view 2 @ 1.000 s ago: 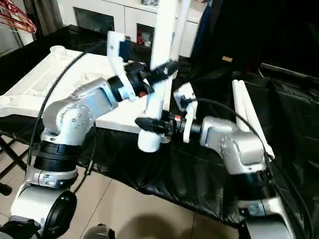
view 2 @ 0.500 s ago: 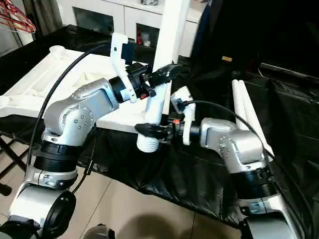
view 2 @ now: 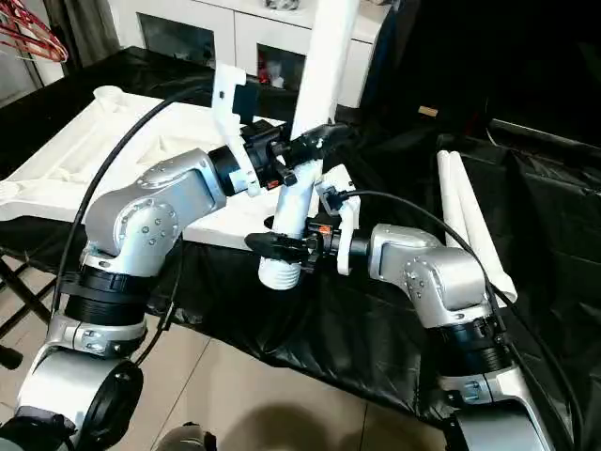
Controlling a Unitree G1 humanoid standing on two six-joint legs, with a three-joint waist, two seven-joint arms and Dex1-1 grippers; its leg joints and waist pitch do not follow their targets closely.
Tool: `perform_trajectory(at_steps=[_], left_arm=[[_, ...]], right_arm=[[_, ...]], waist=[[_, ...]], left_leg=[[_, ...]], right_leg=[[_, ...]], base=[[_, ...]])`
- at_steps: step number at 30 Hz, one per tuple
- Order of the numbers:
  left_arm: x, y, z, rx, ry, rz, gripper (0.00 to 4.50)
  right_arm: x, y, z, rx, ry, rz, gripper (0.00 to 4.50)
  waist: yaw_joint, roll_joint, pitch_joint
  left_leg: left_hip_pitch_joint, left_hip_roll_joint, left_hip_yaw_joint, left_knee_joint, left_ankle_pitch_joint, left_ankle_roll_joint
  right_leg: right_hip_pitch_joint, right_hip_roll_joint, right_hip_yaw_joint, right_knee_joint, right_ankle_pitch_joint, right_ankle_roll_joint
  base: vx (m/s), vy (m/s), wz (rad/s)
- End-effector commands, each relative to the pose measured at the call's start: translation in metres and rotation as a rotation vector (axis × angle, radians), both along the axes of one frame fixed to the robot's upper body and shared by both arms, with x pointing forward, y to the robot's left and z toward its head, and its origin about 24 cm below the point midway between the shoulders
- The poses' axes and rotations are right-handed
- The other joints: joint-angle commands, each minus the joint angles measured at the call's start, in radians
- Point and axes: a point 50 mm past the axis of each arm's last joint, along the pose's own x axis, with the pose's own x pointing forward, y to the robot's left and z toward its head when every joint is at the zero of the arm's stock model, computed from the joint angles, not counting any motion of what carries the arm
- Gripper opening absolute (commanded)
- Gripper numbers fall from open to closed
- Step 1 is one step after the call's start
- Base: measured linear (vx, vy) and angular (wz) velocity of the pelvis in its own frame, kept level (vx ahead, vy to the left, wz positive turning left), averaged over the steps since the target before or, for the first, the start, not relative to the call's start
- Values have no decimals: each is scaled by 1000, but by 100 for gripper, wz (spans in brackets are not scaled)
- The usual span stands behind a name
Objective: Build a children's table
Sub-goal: Pick table leg
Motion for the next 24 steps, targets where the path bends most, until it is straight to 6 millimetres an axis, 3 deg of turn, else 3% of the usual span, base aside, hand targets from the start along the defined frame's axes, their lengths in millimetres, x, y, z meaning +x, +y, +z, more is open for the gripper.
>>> perform_trajectory(at_steps=[1, 10, 17, 19, 24], left_arm=[[-3, -3, 6, -6, -35, -16, 180], [-2, 0, 6, -6, -36, -11, 180], [-1, 1, 7, -5, -40, -1, 180], [3, 3, 6, 2, -35, 45, 236], [3, 4, 6, -7, -45, 43, 278]], right_arm=[[4, -6, 5, 5, 1, -31, 273], [4, -9, 4, -3, 4, -40, 200], [3, -9, 2, -8, 7, -43, 193], [3, -9, 2, -7, 3, -51, 193], [4, -8, 2, 2, -3, -64, 192]], waist=[[-1, -4, -79], [-1, -2, -80], [-2, -2, -80], [-1, -2, -80], [-1, -2, -80]], left_leg=[[22, 41, -15, -67, -146, -35], [22, 41, -15, -67, -143, -34], [22, 41, -15, -67, -142, -37], [23, 42, -15, -67, -144, -36], [22, 41, -15, -67, -145, -38]], right_leg=[[51, -76, 46, -74, -157, -144], [52, -75, 46, -73, -145, -147], [53, -75, 46, -72, -138, -149], [52, -75, 47, -73, -140, -147], [53, -76, 47, -73, -143, -147]], base=[[0, 0, 0], [0, 0, 0], [0, 0, 0], [0, 0, 0], [0, 0, 0]])
